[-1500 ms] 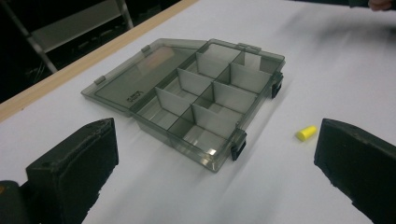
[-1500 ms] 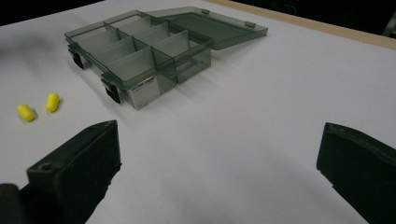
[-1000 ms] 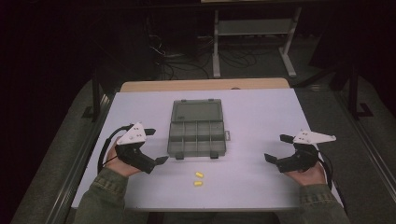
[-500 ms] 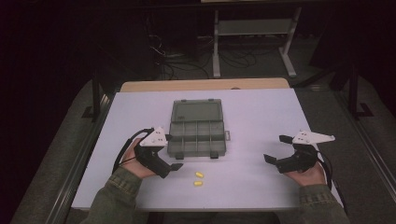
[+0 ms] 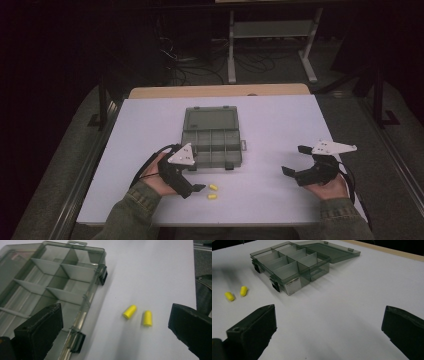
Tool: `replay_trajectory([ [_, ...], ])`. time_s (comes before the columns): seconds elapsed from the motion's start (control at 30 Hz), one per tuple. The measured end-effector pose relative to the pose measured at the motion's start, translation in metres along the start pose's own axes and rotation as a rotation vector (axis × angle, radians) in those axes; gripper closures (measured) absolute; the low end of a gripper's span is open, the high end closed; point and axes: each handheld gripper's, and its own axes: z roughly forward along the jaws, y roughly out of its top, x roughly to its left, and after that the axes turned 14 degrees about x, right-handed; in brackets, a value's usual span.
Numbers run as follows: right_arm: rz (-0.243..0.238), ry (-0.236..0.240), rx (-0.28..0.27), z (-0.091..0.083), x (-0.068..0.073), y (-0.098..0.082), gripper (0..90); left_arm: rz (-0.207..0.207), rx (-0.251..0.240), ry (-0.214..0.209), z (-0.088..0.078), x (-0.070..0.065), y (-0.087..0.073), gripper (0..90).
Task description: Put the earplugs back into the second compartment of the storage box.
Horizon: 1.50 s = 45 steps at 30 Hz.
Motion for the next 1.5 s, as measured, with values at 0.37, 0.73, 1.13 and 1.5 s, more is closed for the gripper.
replay_trajectory([
  [0.37, -0.007, 0.000, 0.008, 0.001, 0.001, 0.000, 0.0, 0.046, 0.049, -0.054, 0.029, -0.011, 0.009, 0.0],
  [0.73, -0.010, 0.002, 0.015, 0.003, 0.001, 0.000, 0.0, 0.066, 0.063, -0.107, 0.044, -0.004, 0.011, 11.1],
  [1.13, -0.007, 0.009, 0.011, 0.002, 0.002, 0.000, 0.0, 0.089, 0.091, -0.124, 0.056, 0.001, 0.011, 44.4],
  [1.5, -0.010, 0.013, 0.015, 0.003, 0.002, 0.000, 0.0, 0.129, 0.122, -0.158, 0.063, 0.001, 0.011, 65.4],
])
